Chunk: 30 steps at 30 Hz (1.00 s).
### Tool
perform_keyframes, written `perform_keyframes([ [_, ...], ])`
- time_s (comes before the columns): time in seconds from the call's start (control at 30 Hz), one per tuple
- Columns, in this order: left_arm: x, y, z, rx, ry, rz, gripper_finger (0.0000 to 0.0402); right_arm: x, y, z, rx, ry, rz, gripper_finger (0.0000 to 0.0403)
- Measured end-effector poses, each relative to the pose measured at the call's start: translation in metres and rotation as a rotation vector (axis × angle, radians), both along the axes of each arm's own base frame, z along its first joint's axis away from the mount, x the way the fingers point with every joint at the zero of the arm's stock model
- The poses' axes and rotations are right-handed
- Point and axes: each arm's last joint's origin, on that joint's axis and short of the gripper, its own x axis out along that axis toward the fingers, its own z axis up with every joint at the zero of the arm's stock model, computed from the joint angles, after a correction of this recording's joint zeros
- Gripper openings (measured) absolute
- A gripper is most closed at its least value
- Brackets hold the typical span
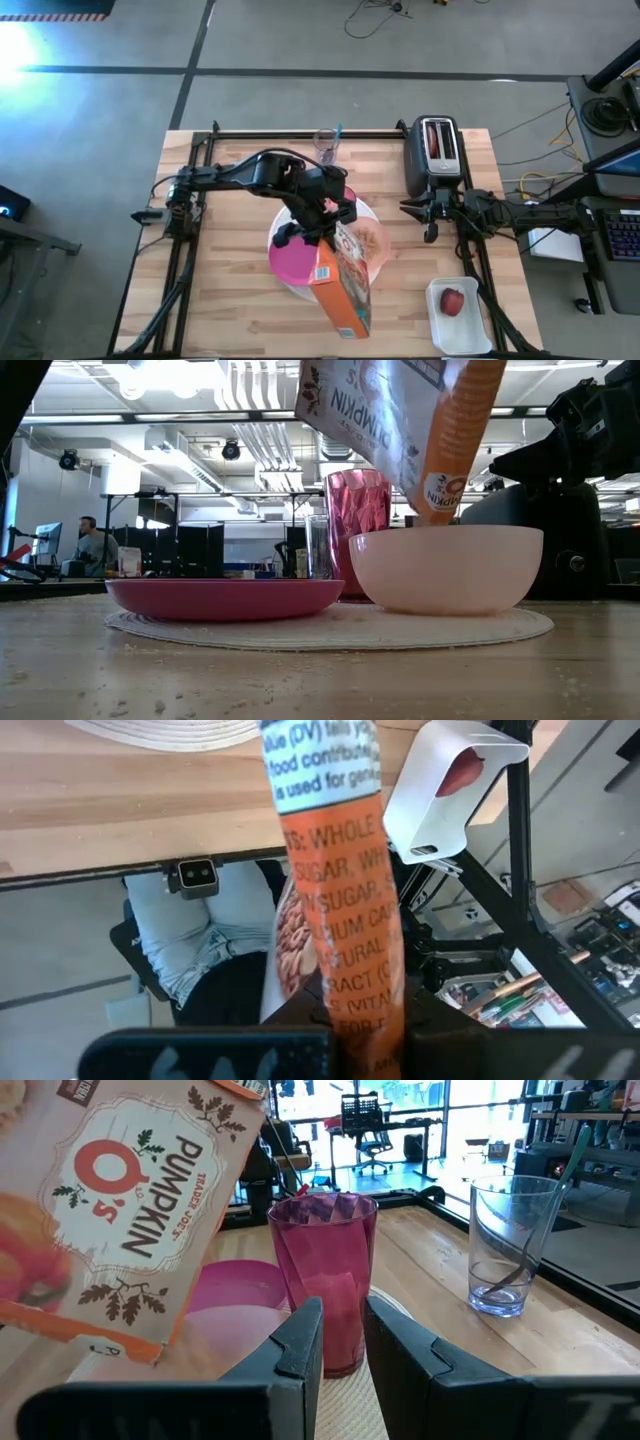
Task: Arrange a breakfast setting
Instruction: Pour the cereal from the cereal box into the orange bowl
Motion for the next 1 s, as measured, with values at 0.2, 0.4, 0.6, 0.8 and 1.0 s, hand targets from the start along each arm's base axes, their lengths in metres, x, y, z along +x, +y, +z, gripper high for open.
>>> perform_keyframes([
  [0.2, 0.003, 0.000, -0.002, -0.012, 0.001, 0.015, 0.0000, 0.000, 0.000, 0.000, 0.000, 0.000, 0.000, 0.0068],
  [0.4, 0.010, 0.001, -0.009, -0.036, 0.021, 0.014, 0.0000, 0.000, 0.000, 0.000, 0.000, 0.000, 0.000, 0.0068],
  [0.6, 0.011, 0.001, -0.010, 0.005, -0.014, -0.025, 0.0000, 0.000, 0.000, 0.000, -0.001, 0.004, 0.000, 0.0068],
  [0.8, 0.009, -0.010, -0.012, 0.095, -0.033, -0.077, 0.0000, 0.000, 0.000, 0.000, 0.000, 0.005, 0.000, 0.0068],
  [1.0, 0.004, -0.023, -0.014, 0.151, -0.024, -0.135, 0.0000, 0.000, 0.000, 0.000, 0.000, 0.005, 0.000, 0.0068],
])
